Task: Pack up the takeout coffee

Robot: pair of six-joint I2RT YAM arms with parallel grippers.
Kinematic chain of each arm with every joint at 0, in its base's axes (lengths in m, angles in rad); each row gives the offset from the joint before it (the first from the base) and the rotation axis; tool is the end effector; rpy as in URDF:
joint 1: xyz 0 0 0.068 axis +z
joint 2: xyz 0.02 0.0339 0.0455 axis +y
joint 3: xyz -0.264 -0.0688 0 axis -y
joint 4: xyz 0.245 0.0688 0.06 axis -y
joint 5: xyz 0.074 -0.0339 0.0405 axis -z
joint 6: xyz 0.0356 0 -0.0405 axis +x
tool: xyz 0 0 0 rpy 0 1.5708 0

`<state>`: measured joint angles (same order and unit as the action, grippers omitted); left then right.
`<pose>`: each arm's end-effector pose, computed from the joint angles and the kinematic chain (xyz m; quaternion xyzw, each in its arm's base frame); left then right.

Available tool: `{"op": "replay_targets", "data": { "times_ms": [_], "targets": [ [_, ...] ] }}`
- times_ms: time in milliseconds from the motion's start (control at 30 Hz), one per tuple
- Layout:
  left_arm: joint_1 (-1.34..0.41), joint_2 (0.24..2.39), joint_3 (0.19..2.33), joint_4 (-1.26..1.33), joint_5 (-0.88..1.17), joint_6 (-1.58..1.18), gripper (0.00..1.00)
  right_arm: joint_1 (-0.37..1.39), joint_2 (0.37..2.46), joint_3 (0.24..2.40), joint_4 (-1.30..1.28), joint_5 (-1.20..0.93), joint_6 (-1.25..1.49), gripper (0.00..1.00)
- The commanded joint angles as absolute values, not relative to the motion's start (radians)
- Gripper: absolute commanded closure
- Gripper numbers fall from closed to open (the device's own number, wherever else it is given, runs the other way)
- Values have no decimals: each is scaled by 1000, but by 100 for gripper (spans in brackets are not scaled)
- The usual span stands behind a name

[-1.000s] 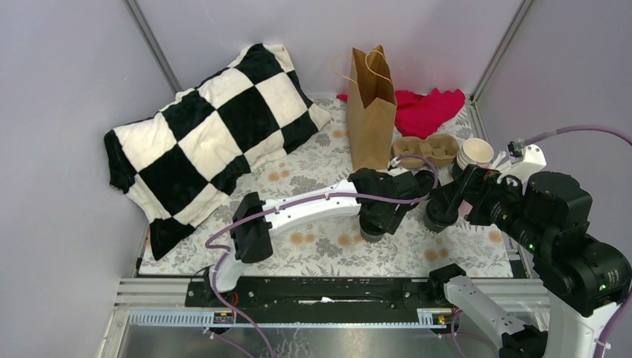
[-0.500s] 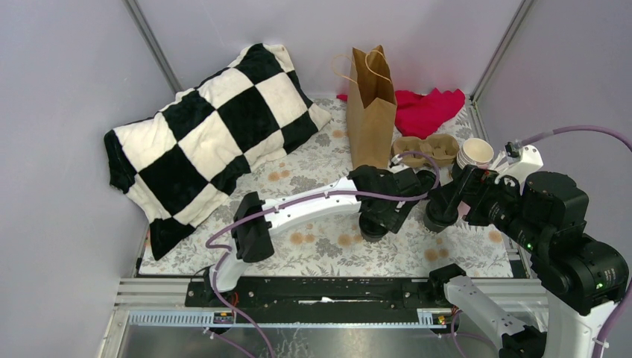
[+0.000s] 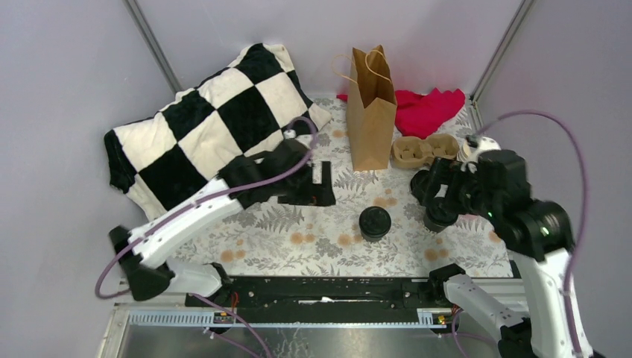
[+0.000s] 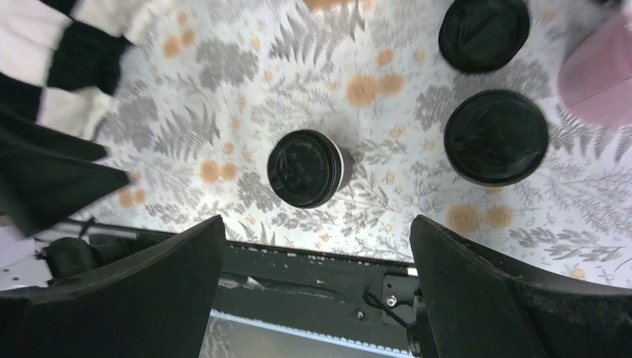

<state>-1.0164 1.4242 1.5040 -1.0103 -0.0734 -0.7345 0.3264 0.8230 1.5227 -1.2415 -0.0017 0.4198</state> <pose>0.1529 -0.2420 0.3662 0.1218 0.9408 -0.2192 0.2282 0.0788 0.0267 0.4542 0.0402 0.8696 0.1801 0.4580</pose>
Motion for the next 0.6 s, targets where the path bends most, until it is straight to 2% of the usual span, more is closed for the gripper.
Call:
{"op": "replay_targets", "data": {
  "times_ms": [0,133,267,400,567],
  "targets": [
    [-882,1259,1241,-708,219,-862,1,326,944,1356,-1118,-117,406,0],
    [-818,1203,1007,-380,411,-1027,2,325,1046,1197,-1020,-343,396,12],
    [-817,1242,859,-90,497,-1187,12,288,1077,1085,-934,-393,388,23],
    [-822,1317,867,-66,494,-1170,18,224,1103,1010,-909,-431,349,39],
    [-850,1423,913,-66,514,-1133,21,218,1101,941,-838,-475,360,40]
  ]
}}
